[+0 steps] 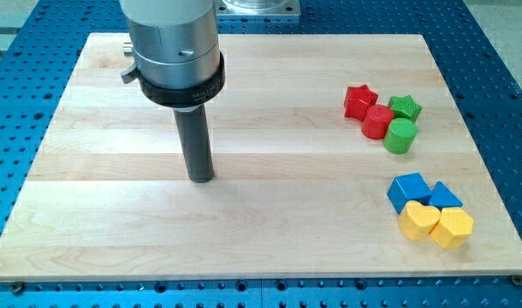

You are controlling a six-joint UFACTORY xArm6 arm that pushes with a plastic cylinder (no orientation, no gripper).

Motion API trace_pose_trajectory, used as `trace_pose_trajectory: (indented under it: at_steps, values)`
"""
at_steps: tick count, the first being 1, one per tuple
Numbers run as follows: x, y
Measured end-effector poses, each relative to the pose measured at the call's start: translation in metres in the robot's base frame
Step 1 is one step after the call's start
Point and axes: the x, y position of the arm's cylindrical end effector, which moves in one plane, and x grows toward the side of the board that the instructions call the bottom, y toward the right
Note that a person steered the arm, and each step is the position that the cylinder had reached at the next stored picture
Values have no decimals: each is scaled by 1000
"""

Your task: Move your arm to the right side of the board

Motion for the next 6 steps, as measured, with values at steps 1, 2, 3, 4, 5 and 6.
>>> trace_pose_trajectory:
  at_steps: [1, 2, 3, 4, 5, 6]
  values:
    - [0, 2]
    - [-4, 2]
    - [-4, 2]
    - [-4, 2]
    - [-4, 1]
    - [-4, -3]
